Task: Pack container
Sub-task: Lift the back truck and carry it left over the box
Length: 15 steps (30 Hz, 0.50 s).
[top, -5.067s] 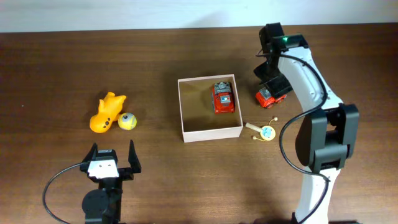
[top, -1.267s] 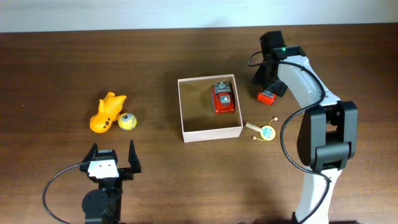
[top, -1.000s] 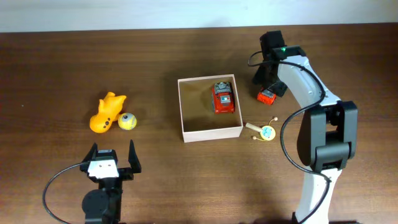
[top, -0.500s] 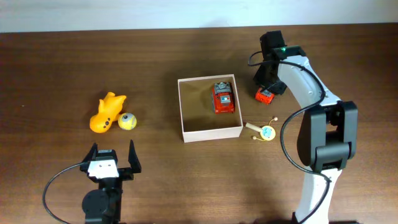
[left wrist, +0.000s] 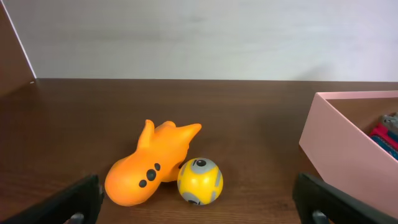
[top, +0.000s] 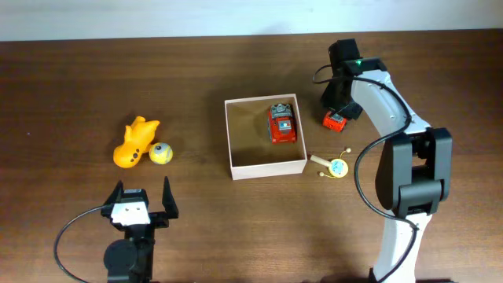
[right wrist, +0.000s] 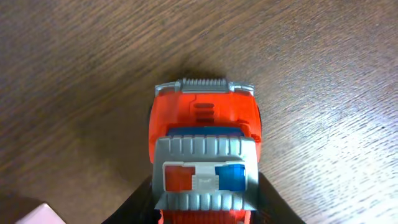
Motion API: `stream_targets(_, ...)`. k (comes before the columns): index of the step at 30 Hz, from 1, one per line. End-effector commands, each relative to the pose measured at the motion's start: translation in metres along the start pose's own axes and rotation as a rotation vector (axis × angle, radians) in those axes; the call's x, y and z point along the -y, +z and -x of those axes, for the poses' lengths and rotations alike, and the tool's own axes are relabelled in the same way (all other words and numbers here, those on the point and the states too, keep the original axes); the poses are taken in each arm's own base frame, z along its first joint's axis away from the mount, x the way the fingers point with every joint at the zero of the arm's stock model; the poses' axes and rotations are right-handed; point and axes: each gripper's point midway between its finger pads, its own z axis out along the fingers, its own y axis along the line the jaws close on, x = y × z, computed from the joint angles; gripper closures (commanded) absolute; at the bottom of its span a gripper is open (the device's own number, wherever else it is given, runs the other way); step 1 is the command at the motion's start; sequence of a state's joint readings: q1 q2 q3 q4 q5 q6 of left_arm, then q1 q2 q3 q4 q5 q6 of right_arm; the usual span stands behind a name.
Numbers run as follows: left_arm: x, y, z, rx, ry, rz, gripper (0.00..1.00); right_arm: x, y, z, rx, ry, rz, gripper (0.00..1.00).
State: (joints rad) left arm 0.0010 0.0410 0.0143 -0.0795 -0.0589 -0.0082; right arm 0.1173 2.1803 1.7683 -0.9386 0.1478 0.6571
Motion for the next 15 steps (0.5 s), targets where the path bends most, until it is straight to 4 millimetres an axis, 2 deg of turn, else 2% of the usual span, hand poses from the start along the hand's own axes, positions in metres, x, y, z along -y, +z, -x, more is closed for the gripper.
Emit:
stream_targets(1, 0.003, 0.0, -0.001, 0.002, -0.002, -0.014, 0.01, -0.005, -0.026, 0.017, 0.047, -0.024, 0.04, 0.67)
stream_targets(10, 0.003, 0.0, -0.001, 0.002, -0.002, -0.014, 0.01, -0.016, -0.075, 0.039, 0.095, -0.084, 0.084, 0.67)
stream_targets(15, 0.002, 0.0, -0.001, 0.002, -0.002, -0.013, 0.01, -0.03, -0.112, 0.048, 0.111, -0.153, 0.16, 0.67)
